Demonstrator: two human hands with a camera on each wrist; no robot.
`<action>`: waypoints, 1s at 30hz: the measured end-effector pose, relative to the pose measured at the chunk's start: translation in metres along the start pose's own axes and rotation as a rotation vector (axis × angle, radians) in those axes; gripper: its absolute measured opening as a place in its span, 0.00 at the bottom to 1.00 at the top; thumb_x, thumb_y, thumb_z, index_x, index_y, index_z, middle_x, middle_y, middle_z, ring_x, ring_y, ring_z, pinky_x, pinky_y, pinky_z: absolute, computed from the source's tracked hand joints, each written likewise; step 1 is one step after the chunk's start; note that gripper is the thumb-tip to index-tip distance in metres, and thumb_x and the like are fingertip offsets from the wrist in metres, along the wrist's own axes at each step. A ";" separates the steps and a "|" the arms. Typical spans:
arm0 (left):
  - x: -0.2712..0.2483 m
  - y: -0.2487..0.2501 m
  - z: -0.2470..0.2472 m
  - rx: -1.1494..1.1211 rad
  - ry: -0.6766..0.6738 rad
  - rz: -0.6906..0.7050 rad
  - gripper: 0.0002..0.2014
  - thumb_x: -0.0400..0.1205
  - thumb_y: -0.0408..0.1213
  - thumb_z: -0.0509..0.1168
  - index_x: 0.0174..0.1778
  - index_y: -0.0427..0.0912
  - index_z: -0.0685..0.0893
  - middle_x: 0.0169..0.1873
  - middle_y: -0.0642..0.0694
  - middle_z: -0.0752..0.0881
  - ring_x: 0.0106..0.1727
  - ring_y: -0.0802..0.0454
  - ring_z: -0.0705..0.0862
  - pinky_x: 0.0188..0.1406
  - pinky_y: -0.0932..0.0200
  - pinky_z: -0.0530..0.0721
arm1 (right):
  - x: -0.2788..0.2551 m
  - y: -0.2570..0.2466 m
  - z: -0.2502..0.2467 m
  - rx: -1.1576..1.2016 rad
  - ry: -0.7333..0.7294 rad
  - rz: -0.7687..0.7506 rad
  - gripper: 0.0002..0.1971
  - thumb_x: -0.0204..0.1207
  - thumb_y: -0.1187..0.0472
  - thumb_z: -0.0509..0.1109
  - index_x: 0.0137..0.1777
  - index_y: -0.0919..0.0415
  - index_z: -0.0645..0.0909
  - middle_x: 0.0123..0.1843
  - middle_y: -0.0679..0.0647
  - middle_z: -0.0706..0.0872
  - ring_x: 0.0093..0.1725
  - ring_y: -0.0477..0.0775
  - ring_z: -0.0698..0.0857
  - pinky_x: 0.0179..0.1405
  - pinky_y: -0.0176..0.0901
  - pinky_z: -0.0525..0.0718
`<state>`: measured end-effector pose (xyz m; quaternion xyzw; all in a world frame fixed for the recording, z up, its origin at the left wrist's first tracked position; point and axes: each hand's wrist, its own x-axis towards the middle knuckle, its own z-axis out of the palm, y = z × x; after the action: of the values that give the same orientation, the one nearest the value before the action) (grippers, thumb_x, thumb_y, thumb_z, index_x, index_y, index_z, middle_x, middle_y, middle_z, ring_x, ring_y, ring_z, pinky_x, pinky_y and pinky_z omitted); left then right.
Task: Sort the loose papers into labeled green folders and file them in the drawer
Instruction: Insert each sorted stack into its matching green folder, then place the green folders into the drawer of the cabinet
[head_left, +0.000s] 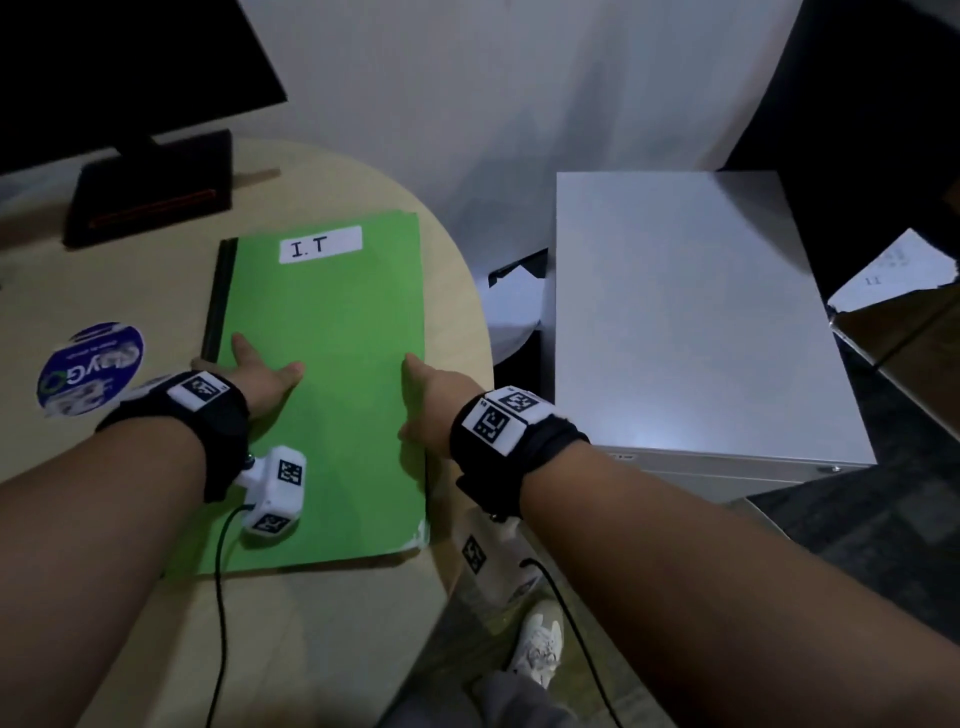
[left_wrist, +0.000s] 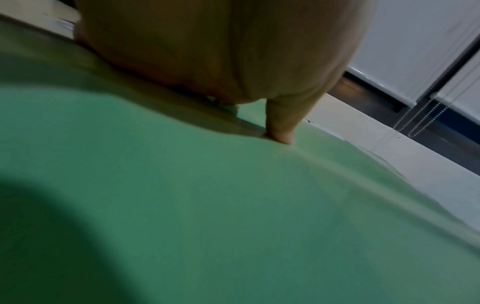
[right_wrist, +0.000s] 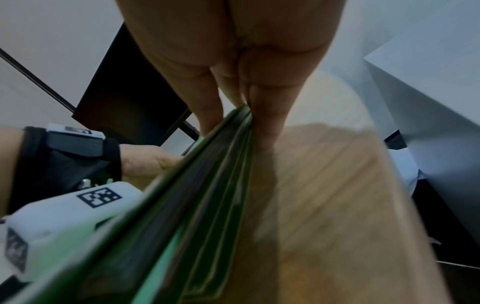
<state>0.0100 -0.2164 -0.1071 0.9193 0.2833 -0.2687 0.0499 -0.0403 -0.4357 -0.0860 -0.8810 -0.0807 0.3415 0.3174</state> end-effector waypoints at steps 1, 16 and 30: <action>0.003 -0.001 0.001 -0.006 0.001 -0.004 0.44 0.83 0.62 0.55 0.84 0.47 0.35 0.81 0.27 0.38 0.81 0.25 0.46 0.79 0.33 0.53 | -0.001 0.002 -0.002 -0.013 0.006 -0.013 0.40 0.80 0.62 0.69 0.84 0.58 0.47 0.74 0.62 0.75 0.69 0.61 0.77 0.61 0.44 0.76; 0.002 -0.007 0.007 -0.097 -0.026 -0.001 0.44 0.82 0.64 0.53 0.82 0.52 0.32 0.81 0.32 0.32 0.81 0.26 0.47 0.78 0.31 0.55 | -0.005 0.002 -0.015 -0.111 -0.092 -0.046 0.36 0.80 0.67 0.65 0.83 0.63 0.49 0.74 0.63 0.72 0.70 0.61 0.75 0.63 0.45 0.75; -0.007 -0.004 0.005 -0.100 -0.013 0.009 0.42 0.83 0.63 0.52 0.83 0.52 0.33 0.81 0.33 0.32 0.81 0.26 0.45 0.78 0.30 0.55 | -0.007 0.003 -0.016 -0.221 -0.058 -0.077 0.33 0.82 0.65 0.65 0.82 0.64 0.53 0.70 0.63 0.77 0.66 0.62 0.78 0.57 0.44 0.77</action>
<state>0.0002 -0.2174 -0.1075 0.9150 0.2921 -0.2602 0.0989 -0.0353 -0.4489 -0.0749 -0.8966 -0.1610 0.3434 0.2286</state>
